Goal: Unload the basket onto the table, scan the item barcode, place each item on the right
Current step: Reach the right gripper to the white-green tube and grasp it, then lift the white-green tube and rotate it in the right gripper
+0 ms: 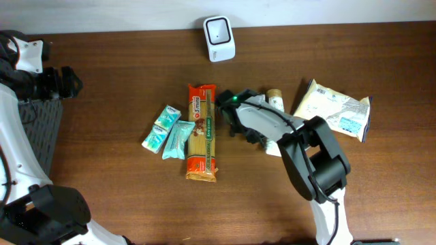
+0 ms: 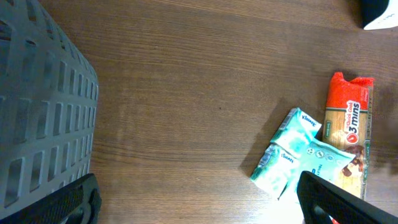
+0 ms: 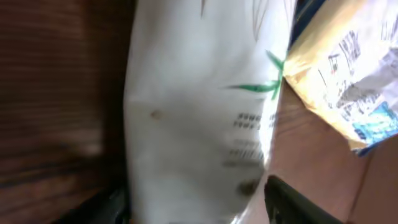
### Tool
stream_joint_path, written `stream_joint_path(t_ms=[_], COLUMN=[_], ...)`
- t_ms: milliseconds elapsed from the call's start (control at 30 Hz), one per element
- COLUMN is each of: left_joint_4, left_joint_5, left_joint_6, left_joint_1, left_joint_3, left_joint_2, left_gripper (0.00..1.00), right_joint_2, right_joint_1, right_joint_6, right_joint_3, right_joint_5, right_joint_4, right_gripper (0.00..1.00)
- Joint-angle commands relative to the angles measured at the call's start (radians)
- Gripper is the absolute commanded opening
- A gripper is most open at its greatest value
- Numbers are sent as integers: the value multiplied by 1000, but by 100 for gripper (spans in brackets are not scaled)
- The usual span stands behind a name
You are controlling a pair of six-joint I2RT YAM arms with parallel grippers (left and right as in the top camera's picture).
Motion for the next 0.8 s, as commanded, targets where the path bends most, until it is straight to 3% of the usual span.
stream_joint_path(t_ms=[0,67,200,367,567,633,767], left_joint_4=[2,2,2,2,2,2,2], left_joint_5=[0,0,0,0,0,0,0], left_joint_6=[-10,-10,-10,-10,-10,-10,-10], left_joint_1=[2,2,2,2,2,2,2], left_joint_3=[0,0,0,0,0,0,0], left_joint_2=[8,8,8,8,8,8,8], left_gripper=[99,99,99,99,99,99,99], right_joint_2=[3,3,3,0,-86,-104,-96], right_joint_1=[-45,-62,-82,-82,-114,-177,-266], right_joint_6=[19,19,18,-48,-402,-522,-567], right_joint_3=[-74,-100,-126,-71,182,211,148], right_joint_5=[-97,-100,-129,-195,-791,-1126,-1283], right_joint_4=[48,62,79,44,-71,-65,-16], right_gripper=[53,33,4,4,4,4,4])
